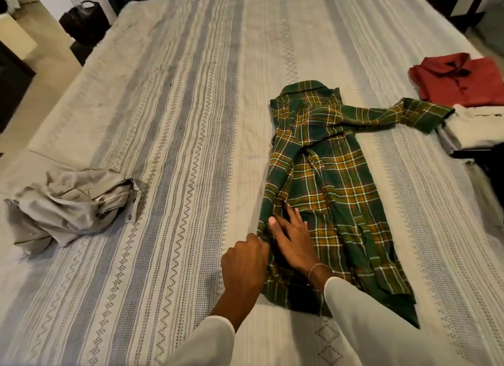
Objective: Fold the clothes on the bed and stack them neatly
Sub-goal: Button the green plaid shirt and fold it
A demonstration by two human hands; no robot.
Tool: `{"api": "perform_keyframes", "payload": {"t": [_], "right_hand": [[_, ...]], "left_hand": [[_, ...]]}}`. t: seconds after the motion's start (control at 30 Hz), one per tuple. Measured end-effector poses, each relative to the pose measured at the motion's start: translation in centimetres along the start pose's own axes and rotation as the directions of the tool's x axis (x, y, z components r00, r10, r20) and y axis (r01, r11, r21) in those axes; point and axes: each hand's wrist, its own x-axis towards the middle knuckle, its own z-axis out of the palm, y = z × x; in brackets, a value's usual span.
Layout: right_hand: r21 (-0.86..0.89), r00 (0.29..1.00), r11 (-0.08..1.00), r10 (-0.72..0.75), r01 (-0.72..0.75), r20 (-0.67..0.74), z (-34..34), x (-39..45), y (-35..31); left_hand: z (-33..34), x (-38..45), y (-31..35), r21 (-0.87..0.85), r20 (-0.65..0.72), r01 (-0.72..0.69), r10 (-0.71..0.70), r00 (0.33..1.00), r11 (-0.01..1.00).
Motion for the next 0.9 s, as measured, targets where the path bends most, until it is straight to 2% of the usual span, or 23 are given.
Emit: {"api": "perform_keyframes", "payload": {"t": [0.07,0.13,0.2,0.27,0.33,0.4,0.5,0.6,0.7,0.83,0.87,0.9], "right_hand": [[0.168,0.991,0.984,0.081,-0.062,-0.105,-0.2,-1.2,-1.4],[0.361,0.989,0.927,0.131,-0.100,-0.063,-0.8,-1.3,-2.4],[0.543,0.987,0.827,0.157,-0.147,0.028,-2.4,-1.3,-3.1],[0.566,0.984,0.812,0.176,-0.146,0.001,-4.4,-1.1,-2.9],[0.622,0.972,0.764,0.234,-0.172,-0.018,-6.4,-1.1,-2.2],[0.659,0.949,0.717,0.315,-0.225,-0.019,-7.7,-1.2,-0.6],[0.549,0.917,0.760,0.398,-0.347,0.028,-8.0,-2.0,3.1],[0.447,0.909,0.800,0.410,-0.400,0.080,-6.3,-3.6,6.1],[0.425,0.908,0.826,0.419,-0.370,-0.026,-5.6,-4.6,7.1],[0.252,0.888,0.943,0.298,-0.217,-0.349,-5.3,-5.8,6.8],[0.211,0.886,0.957,0.268,-0.200,-0.378,-5.1,-6.2,6.9],[0.153,0.900,0.963,0.262,-0.221,-0.348,-4.8,-6.6,7.0]], "left_hand": [[0.1,-0.3,0.6,0.005,-0.014,-0.050,0.050,0.999,0.999],[0.3,-0.8,1.5,-0.040,-0.008,-0.106,0.106,0.994,0.994],[0.6,-1.1,2.7,-0.126,-0.002,-0.167,0.168,0.986,0.978],[0.9,-1.4,3.8,-0.273,-0.034,-0.196,0.194,0.980,0.942],[1.3,-1.3,4.6,-0.411,-0.073,-0.150,0.131,0.989,0.899],[2.3,-0.7,5.1,-0.504,-0.061,-0.044,0.015,0.998,0.863],[4.5,0.4,5.5,-0.495,0.049,0.108,-0.097,0.994,0.862],[6.2,1.1,6.0,-0.567,0.335,0.266,-0.077,0.939,0.779],[7.7,1.3,5.8,-0.551,0.439,0.327,-0.066,0.896,0.768],[8.6,1.6,4.3,-0.630,0.557,0.456,-0.043,0.829,0.628],[8.6,1.7,3.7,-0.628,0.570,0.459,-0.030,0.821,0.629],[8.4,1.9,3.2,-0.622,0.577,0.455,-0.019,0.816,0.637]]}}
